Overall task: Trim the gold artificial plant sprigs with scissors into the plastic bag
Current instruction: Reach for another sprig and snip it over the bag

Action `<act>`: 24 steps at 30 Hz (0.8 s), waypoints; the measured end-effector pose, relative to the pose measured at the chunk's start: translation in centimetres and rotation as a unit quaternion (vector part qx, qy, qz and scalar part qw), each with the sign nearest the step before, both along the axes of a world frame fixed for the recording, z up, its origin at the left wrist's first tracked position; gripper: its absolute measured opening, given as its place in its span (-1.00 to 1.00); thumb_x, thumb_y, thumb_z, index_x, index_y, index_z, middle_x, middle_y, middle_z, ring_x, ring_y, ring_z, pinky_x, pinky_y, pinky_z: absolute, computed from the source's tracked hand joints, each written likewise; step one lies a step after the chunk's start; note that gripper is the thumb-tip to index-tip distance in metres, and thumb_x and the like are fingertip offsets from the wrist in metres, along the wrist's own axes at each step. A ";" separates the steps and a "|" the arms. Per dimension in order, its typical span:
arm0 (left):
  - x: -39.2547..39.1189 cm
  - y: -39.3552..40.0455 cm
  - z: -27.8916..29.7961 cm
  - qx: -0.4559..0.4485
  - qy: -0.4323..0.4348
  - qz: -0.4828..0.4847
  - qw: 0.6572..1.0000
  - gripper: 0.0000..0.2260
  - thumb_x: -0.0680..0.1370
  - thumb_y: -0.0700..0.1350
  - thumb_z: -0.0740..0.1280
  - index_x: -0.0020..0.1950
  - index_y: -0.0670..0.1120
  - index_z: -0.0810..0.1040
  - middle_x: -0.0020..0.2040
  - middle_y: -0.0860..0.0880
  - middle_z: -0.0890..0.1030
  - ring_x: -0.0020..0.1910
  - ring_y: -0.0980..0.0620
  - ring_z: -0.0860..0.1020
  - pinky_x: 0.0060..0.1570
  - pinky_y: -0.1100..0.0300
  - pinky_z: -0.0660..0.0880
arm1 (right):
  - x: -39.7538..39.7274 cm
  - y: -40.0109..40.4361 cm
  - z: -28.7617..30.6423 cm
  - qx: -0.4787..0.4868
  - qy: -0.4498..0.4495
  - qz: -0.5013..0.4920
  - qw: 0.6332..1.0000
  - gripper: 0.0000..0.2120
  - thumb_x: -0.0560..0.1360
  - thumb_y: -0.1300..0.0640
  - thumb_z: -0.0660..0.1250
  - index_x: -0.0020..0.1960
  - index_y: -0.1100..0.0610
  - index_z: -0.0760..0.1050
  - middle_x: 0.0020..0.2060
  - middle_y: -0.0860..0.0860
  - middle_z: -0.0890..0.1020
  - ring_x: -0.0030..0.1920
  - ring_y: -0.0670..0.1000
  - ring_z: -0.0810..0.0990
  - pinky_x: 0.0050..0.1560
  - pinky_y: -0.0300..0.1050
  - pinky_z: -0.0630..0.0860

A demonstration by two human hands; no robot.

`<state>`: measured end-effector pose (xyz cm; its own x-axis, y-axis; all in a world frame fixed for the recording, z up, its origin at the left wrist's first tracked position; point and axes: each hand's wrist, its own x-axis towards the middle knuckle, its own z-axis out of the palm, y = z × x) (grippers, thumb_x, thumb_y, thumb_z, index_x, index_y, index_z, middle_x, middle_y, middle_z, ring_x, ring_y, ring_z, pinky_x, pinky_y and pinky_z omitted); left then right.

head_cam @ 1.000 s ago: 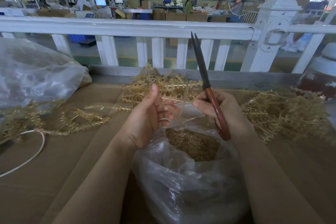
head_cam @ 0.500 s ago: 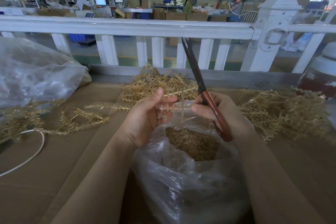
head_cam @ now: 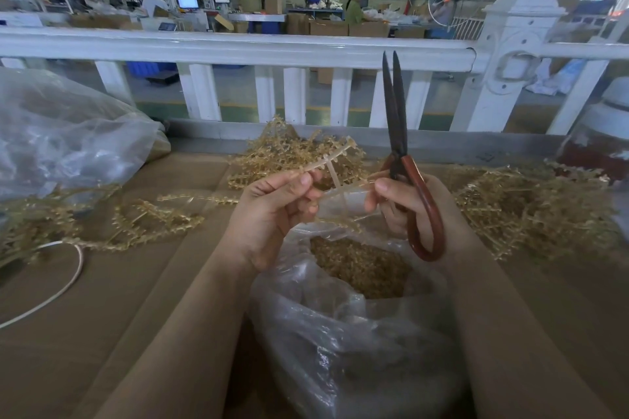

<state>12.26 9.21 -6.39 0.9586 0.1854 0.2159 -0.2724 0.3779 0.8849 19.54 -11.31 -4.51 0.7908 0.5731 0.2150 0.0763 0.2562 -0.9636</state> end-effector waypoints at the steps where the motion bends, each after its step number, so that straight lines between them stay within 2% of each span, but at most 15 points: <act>1: 0.0 0.0 0.0 -0.007 0.002 0.000 1.000 -0.86 0.47 -0.16 0.39 -0.05 -0.19 0.66 -0.30 -0.02 0.64 -0.38 0.13 0.56 -0.27 0.30 0.54 | 0.1 0.0 -0.1 0.007 0.005 0.000 1.000 -0.92 0.44 0.11 0.42 -0.19 0.09 0.68 -0.28 0.13 0.65 -0.53 -0.05 0.25 -0.45 -0.07 0.06; 5: -0.1 -0.1 0.2 -0.038 0.009 -0.011 0.999 -0.84 0.48 -0.18 0.37 0.00 -0.22 0.61 -0.29 0.01 0.64 -0.38 0.16 0.56 -0.30 0.34 0.53 | 0.6 0.0 -0.5 0.018 0.018 0.011 1.000 -0.89 0.44 0.15 0.40 -0.14 0.11 0.72 -0.28 0.14 0.66 -0.56 -0.11 0.28 -0.50 -0.16 0.07; 8: -0.1 0.1 0.4 -0.074 0.002 -0.016 0.997 -0.91 0.49 -0.18 0.37 -0.09 -0.13 0.66 -0.28 0.02 0.63 -0.36 0.17 0.57 -0.32 0.35 0.52 | 0.9 -0.1 -0.7 0.017 0.015 0.003 1.000 -0.83 0.43 0.12 0.44 -0.05 0.19 0.69 -0.26 0.15 0.65 -0.55 -0.11 0.27 -0.50 -0.17 0.08; 10: -0.3 0.8 0.6 -0.100 -0.028 -0.003 0.995 -0.95 0.47 -0.14 0.40 -0.11 -0.08 0.66 -0.29 0.05 0.61 -0.38 0.18 0.54 -0.32 0.37 0.52 | 1.0 -0.2 -0.8 0.014 0.011 -0.014 1.000 -0.82 0.41 0.08 0.48 -0.07 0.18 0.70 -0.26 0.14 0.65 -0.53 -0.09 0.27 -0.49 -0.15 0.07; 12: -0.5 2.0 0.7 -0.132 -0.063 0.048 0.988 -0.90 0.46 -0.13 0.40 -0.05 -0.09 0.62 -0.25 0.05 0.58 -0.35 0.19 0.51 -0.31 0.40 0.50 | 0.8 -0.2 -0.6 0.000 0.002 -0.044 0.999 -0.84 0.43 0.08 0.52 -0.11 0.18 0.70 -0.30 0.11 0.64 -0.51 -0.07 0.29 -0.51 -0.21 0.11; 14: -0.9 3.7 0.9 -0.158 -0.085 0.130 0.975 -0.92 0.56 -0.19 0.31 0.02 -0.12 0.56 -0.24 0.04 0.56 -0.35 0.19 0.49 -0.32 0.40 0.48 | 0.7 0.0 -0.4 -0.039 -0.026 -0.108 0.993 -0.86 0.45 0.12 0.53 -0.14 0.21 0.67 -0.36 0.05 0.63 -0.52 -0.11 0.38 -0.54 -0.36 0.23; 16: -1.5 5.5 0.9 -0.159 -0.073 0.232 0.957 -0.87 0.62 -0.25 0.23 0.02 -0.13 0.58 -0.27 0.03 0.55 -0.40 0.19 0.47 -0.36 0.38 0.46 | 0.9 0.4 -0.3 -0.125 -0.100 -0.194 0.968 -0.86 0.48 0.16 0.50 -0.24 0.16 0.64 -0.42 -0.04 0.62 -0.48 -0.18 0.52 -0.44 -0.41 0.41; 19: -2.4 7.4 0.8 -0.107 0.036 0.400 0.910 -0.82 0.57 -0.20 0.38 -0.20 -0.06 0.71 -0.33 0.05 0.64 -0.42 0.18 0.56 -0.40 0.33 0.50 | 1.4 1.0 -0.6 -0.277 -0.224 -0.274 0.893 -0.83 0.48 0.02 0.49 -0.27 -0.03 0.60 -0.41 -0.14 0.65 -0.34 -0.14 0.62 -0.33 -0.26 0.53; 21: -2.5 8.4 0.4 -0.067 0.114 0.465 0.875 -0.83 0.52 -0.14 0.46 -0.28 -0.03 0.69 -0.35 0.06 0.64 -0.47 0.18 0.56 -0.46 0.32 0.49 | 1.5 1.3 -1.2 -0.323 -0.260 -0.286 0.864 -0.78 0.48 -0.08 0.49 -0.30 -0.10 0.54 -0.45 -0.22 0.61 -0.36 -0.15 0.59 -0.34 -0.21 0.46; 24: -2.2 9.7 -0.5 -0.060 0.173 0.543 0.820 -0.86 0.54 -0.16 0.39 -0.22 -0.04 0.61 -0.32 0.01 0.60 -0.48 0.15 0.53 -0.47 0.27 0.45 | 1.6 1.6 -2.2 -0.349 -0.293 -0.283 0.844 -0.71 0.48 -0.17 0.45 -0.34 -0.17 0.46 -0.48 -0.25 0.56 -0.35 -0.17 0.55 -0.34 -0.25 0.42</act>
